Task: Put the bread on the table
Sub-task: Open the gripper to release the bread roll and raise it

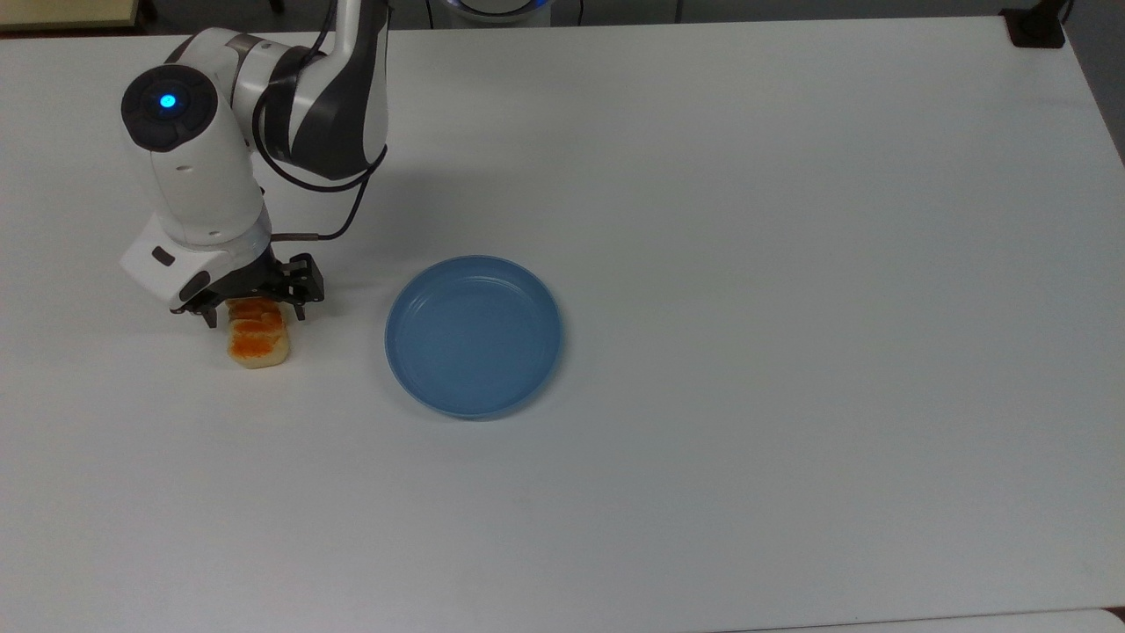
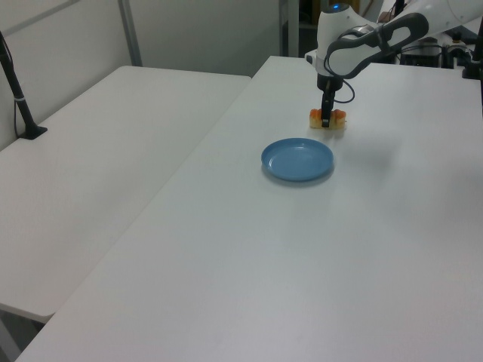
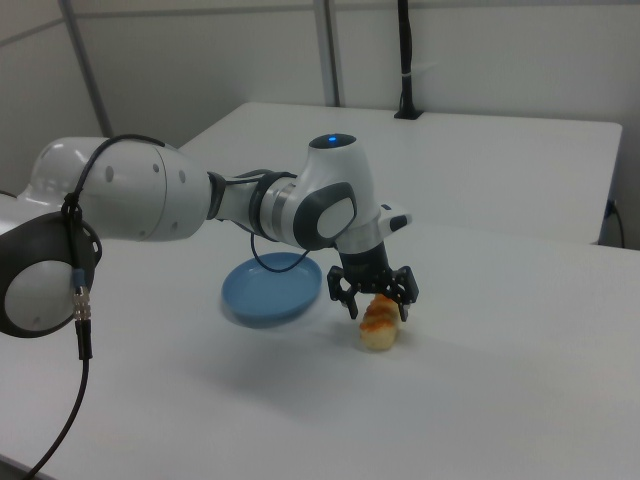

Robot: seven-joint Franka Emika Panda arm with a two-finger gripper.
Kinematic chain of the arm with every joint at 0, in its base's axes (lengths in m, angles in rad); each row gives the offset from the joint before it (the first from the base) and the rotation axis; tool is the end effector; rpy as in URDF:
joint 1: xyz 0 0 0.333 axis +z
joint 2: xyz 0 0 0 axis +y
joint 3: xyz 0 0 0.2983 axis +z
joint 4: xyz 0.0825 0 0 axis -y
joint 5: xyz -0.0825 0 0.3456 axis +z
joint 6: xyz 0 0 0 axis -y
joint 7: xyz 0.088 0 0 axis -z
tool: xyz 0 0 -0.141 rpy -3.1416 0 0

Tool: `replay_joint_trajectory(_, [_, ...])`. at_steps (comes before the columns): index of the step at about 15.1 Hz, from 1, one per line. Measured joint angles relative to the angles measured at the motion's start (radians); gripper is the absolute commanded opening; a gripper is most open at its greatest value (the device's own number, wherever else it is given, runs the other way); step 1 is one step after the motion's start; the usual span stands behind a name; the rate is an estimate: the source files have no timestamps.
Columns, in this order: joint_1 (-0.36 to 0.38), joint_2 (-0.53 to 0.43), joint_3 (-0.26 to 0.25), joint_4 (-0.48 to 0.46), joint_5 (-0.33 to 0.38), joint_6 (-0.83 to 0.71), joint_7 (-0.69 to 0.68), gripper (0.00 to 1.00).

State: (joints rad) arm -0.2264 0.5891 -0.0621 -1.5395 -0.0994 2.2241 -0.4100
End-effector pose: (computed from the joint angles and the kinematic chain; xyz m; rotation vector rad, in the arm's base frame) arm 0.6446 -0.1915 0.2913 2.9855 0.2849 0.0759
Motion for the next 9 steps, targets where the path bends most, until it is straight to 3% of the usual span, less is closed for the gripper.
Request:
replay_joint_trajectory(5, [0.053,-0.051,0.010,0.020,0.000,-0.021,0.136,1.00])
replay_joint_trajectory(9, [0.150,-0.170,0.013,0.023,0.000,-0.181,0.271,1.00])
